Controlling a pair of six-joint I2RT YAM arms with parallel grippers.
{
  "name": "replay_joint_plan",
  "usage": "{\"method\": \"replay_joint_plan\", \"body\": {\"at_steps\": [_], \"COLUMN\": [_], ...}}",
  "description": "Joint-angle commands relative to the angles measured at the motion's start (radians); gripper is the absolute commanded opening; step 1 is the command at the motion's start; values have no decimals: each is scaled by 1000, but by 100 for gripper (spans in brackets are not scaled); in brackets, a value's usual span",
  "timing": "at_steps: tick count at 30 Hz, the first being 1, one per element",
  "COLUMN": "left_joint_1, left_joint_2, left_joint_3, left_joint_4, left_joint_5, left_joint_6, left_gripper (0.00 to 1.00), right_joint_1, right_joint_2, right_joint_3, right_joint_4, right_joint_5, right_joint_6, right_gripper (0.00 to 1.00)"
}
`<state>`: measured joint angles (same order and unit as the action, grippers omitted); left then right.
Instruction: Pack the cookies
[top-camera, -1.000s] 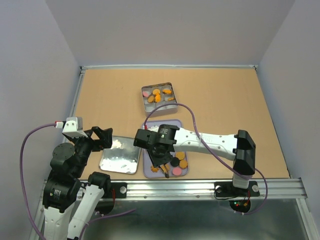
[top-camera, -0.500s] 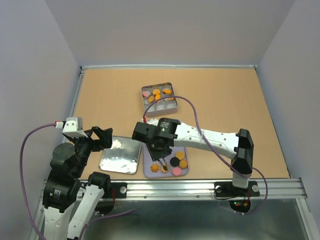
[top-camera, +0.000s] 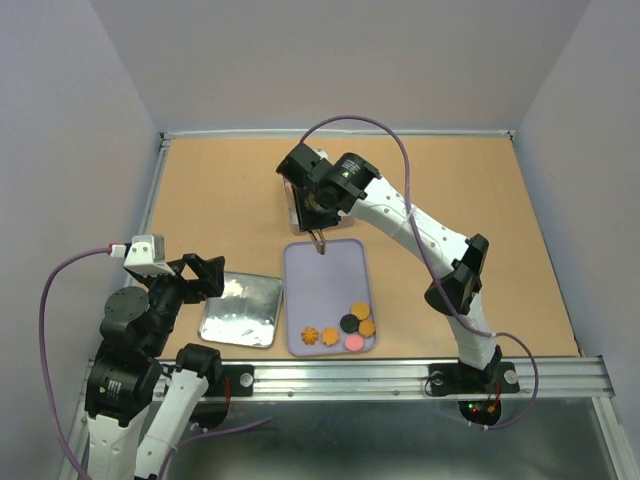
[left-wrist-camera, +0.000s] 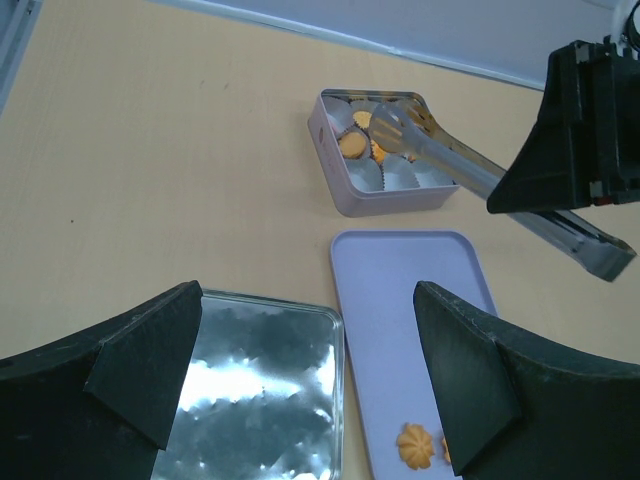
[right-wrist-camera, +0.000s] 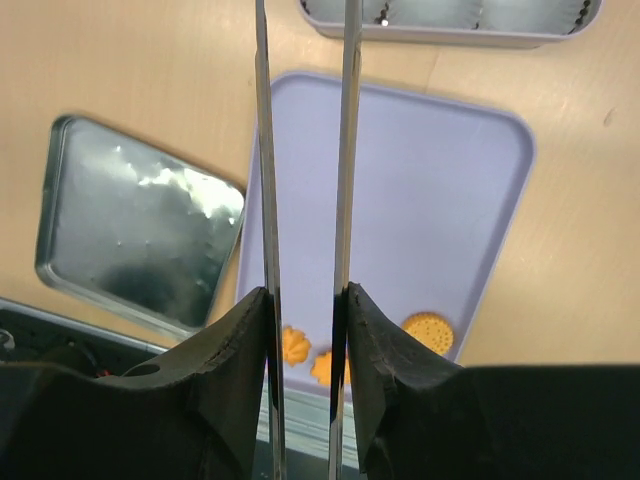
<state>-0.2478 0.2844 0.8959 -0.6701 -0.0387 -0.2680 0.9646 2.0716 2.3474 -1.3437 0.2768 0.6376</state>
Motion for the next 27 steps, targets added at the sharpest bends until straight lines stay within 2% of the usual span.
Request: {"method": "replay_joint_plan", "body": {"at_steps": [1, 13, 22, 27], "left_joint_1": [-5, -7, -13, -16], "left_joint_2": [-4, 7, 10, 13], "left_joint_3": [-3, -2, -5, -5], "left_joint_4": [46, 47, 49, 49], "left_joint_5": [-9, -4, -3, -3], "left_joint_6": [3, 4, 6, 6], "left_gripper": [99, 99, 99, 99], "right_joint_1": [-36, -53, -55, -53], "right_joint_2": [30, 54, 84, 84], "right_joint_3": [121, 20, 12, -14], "right_joint_4": [-41, 8, 12, 18], "right_joint_5": [-22, -45, -60, -60], "right_joint_6": [-59, -69, -58, -55], "right_gripper": [32, 32, 33, 40]}}
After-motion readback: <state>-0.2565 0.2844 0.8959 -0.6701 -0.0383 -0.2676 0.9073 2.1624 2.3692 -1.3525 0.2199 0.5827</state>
